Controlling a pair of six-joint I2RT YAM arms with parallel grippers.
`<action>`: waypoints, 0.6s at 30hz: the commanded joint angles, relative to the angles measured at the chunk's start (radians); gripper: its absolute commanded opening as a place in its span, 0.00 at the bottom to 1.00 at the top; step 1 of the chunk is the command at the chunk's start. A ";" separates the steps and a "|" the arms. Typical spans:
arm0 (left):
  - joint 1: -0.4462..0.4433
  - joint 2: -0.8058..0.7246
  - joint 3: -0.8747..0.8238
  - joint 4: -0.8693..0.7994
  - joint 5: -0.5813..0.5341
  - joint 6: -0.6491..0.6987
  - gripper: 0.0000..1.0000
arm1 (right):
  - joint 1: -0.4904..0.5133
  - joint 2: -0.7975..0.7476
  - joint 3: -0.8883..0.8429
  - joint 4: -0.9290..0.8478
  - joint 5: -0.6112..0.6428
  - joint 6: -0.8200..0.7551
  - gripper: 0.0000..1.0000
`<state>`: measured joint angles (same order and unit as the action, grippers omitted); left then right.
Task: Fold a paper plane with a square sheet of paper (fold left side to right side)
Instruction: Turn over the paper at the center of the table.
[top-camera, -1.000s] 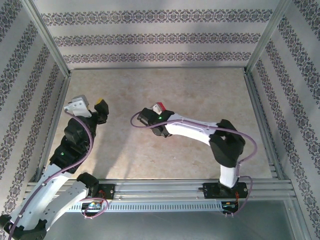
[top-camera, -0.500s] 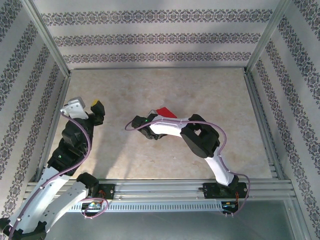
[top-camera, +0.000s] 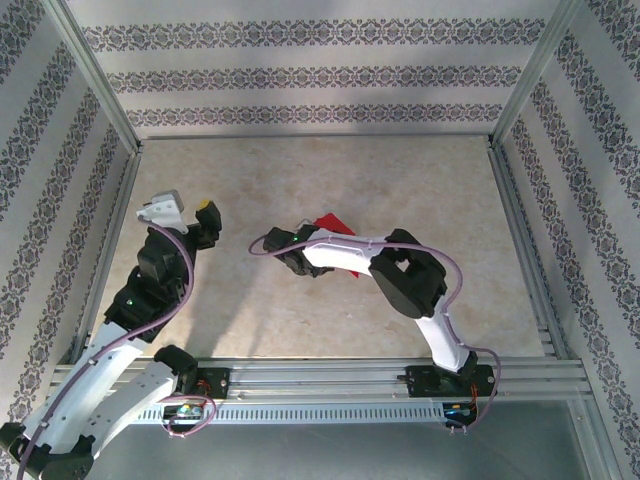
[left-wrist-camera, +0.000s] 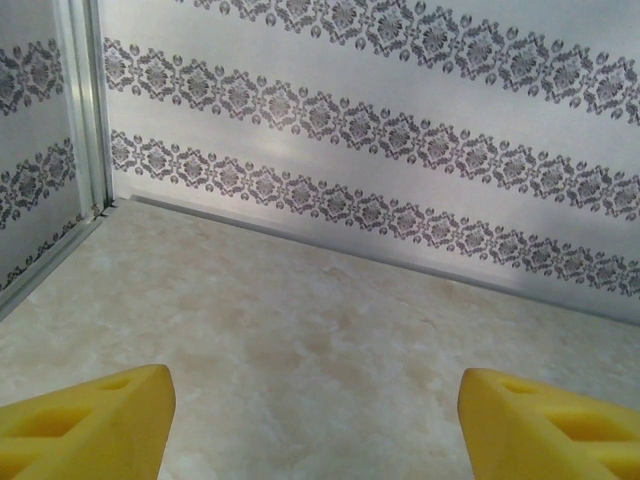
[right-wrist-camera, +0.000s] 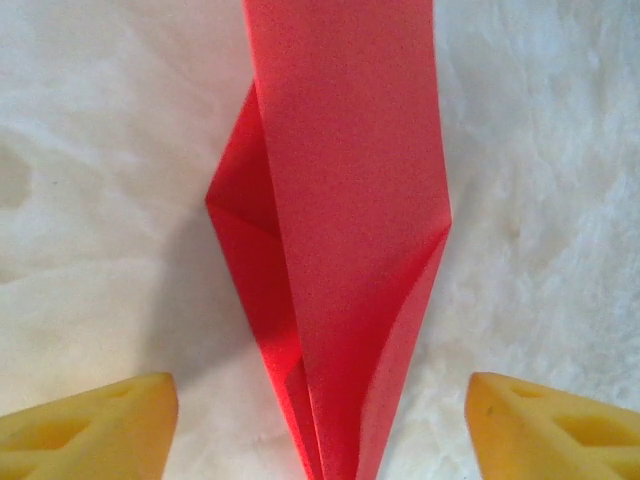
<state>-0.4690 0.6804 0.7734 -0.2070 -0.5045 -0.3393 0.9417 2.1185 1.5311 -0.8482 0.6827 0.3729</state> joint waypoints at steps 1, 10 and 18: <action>0.009 0.012 0.025 -0.032 0.036 0.016 0.78 | 0.008 -0.112 -0.046 0.011 -0.043 0.035 0.84; 0.011 0.093 0.032 -0.012 0.143 -0.052 0.84 | -0.041 -0.405 -0.250 0.108 -0.100 0.084 0.98; 0.013 0.213 0.032 0.031 0.293 -0.158 0.87 | -0.169 -0.701 -0.466 0.245 -0.175 0.098 0.98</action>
<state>-0.4690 0.8589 0.7780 -0.2092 -0.2943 -0.4313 0.8062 1.4857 1.1202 -0.6670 0.5426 0.4465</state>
